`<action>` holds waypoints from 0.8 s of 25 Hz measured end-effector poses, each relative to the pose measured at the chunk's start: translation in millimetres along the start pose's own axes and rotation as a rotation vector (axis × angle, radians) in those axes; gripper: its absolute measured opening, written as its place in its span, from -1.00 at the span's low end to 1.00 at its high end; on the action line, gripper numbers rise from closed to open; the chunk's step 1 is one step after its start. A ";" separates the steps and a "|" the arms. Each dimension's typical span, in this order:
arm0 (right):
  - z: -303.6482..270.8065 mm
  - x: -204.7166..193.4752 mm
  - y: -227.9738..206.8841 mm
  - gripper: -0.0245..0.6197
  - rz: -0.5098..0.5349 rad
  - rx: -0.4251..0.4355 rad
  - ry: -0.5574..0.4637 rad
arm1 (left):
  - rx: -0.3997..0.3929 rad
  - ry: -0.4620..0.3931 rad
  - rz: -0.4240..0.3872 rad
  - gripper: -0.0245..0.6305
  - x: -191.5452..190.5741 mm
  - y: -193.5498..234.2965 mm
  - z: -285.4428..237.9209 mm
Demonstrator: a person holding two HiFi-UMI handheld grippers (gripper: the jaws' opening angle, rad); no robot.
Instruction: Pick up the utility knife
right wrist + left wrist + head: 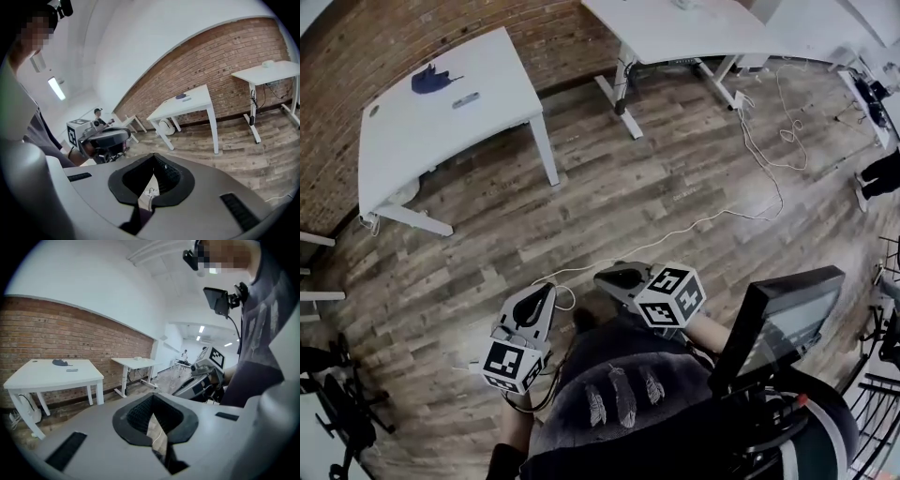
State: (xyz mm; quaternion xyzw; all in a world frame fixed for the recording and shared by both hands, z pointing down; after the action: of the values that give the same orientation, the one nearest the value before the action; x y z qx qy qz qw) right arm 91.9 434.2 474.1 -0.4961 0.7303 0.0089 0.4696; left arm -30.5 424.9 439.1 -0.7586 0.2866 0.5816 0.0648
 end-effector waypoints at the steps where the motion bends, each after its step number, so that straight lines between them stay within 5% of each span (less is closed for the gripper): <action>1: 1.3 3.8 -7.0 -0.93 0.003 0.013 -0.003 | 0.006 0.009 -0.005 -0.93 3.7 -2.5 -7.6; 12: 19.8 51.3 -113.2 -0.93 -0.073 0.191 -0.065 | 0.225 0.094 -0.065 -0.93 57.6 6.9 -80.6; 16: 10.1 66.1 -123.9 -0.93 -0.071 0.304 -0.030 | 0.301 0.057 -0.035 -0.93 74.7 20.8 -83.9; 20: 20.5 101.6 -127.8 -0.93 -0.043 0.439 -0.130 | 0.310 0.045 -0.013 -0.93 85.9 15.1 -101.6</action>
State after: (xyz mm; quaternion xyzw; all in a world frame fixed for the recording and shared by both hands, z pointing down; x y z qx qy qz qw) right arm 192.6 306.4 449.9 -0.3957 0.6722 -0.1282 0.6124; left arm 61.3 337.6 395.6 -0.7540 0.3695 0.5130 0.1783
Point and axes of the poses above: the fingertips, and each gripper's own axes: z backward along the fingers, y to its left, x out of its top, the point moved 3 cm from there along z, backward along the fingers, and after that the axes turned 5 degrees about -x, right-handed, at the moved point
